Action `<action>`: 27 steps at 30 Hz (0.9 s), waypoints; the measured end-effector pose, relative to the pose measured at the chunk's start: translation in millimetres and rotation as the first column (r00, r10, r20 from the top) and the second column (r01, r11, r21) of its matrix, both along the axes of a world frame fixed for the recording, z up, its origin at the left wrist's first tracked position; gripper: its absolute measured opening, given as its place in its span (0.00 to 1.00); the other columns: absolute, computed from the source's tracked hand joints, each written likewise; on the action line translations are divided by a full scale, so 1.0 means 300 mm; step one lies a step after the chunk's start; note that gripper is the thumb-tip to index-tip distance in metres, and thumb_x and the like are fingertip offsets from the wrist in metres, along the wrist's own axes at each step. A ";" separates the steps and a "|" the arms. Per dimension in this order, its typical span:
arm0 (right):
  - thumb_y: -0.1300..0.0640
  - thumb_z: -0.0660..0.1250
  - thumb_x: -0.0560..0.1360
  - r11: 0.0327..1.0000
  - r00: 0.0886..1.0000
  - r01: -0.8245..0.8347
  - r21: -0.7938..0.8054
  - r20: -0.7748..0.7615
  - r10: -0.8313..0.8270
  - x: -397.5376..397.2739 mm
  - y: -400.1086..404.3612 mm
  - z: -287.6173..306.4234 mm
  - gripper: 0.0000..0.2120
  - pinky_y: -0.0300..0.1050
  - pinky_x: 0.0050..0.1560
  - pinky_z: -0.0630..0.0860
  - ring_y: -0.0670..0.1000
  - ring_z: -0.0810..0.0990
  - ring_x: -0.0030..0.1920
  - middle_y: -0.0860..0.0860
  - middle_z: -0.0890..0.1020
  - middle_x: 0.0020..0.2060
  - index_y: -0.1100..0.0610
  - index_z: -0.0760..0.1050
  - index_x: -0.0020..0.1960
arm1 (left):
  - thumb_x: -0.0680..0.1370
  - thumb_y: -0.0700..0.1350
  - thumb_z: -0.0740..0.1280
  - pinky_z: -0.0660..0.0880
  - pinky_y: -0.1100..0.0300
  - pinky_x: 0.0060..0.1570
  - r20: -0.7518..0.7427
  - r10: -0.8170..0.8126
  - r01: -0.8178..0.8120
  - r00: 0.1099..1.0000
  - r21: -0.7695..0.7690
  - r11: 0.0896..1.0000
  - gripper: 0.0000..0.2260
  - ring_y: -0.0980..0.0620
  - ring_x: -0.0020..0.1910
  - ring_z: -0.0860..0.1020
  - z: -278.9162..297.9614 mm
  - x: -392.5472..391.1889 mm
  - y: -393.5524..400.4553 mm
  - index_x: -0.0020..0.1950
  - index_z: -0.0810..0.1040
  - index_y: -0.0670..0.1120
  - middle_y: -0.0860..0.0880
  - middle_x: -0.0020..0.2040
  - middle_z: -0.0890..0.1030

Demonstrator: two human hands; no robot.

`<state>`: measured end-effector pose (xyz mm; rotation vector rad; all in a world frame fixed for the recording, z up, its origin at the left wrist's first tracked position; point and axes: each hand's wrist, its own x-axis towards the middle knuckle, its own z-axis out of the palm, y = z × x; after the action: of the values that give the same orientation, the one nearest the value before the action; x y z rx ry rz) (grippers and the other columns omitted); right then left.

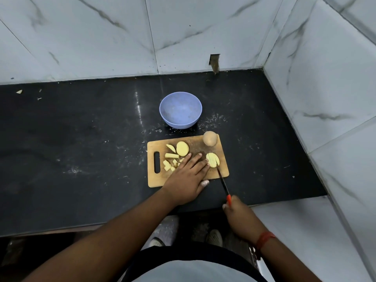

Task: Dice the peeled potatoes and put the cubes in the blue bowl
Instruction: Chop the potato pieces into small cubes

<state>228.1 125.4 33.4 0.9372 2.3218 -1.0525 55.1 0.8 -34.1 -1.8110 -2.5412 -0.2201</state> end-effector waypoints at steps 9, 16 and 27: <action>0.63 0.56 0.80 0.954 0.901 0.239 0.178 -0.407 -0.150 -0.310 0.138 -0.005 0.09 0.43 0.53 0.71 0.53 0.76 0.51 0.55 0.74 0.54 0.60 0.73 0.56 | 0.84 0.59 0.49 0.43 0.49 0.79 0.100 0.136 -0.139 0.986 0.029 0.990 0.28 0.47 0.80 0.55 0.037 0.008 0.041 0.74 0.72 0.42 0.46 0.73 0.72; 0.64 0.58 0.77 0.955 0.918 0.288 0.072 -0.306 -0.254 -0.343 0.097 -0.072 0.09 0.47 0.50 0.75 0.55 0.78 0.49 0.54 0.77 0.50 0.61 0.75 0.53 | 0.84 0.58 0.51 0.47 0.47 0.79 0.134 0.123 -0.127 0.983 0.023 0.992 0.25 0.47 0.78 0.60 0.044 -0.037 0.069 0.68 0.77 0.44 0.49 0.69 0.76; 0.66 0.60 0.75 0.739 0.675 0.532 -0.414 -0.319 -0.665 -0.314 0.050 -0.104 0.08 0.56 0.54 0.80 0.57 0.83 0.49 0.57 0.80 0.48 0.53 0.72 0.47 | 0.83 0.57 0.51 0.49 0.44 0.79 0.027 -0.039 0.039 0.999 0.005 0.999 0.26 0.45 0.78 0.61 0.081 -0.101 0.041 0.70 0.77 0.45 0.45 0.72 0.74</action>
<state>134.0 140.4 2.1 1.5337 2.1062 -2.0204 24.8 13.2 -9.6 -1.8695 -2.5226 -0.2522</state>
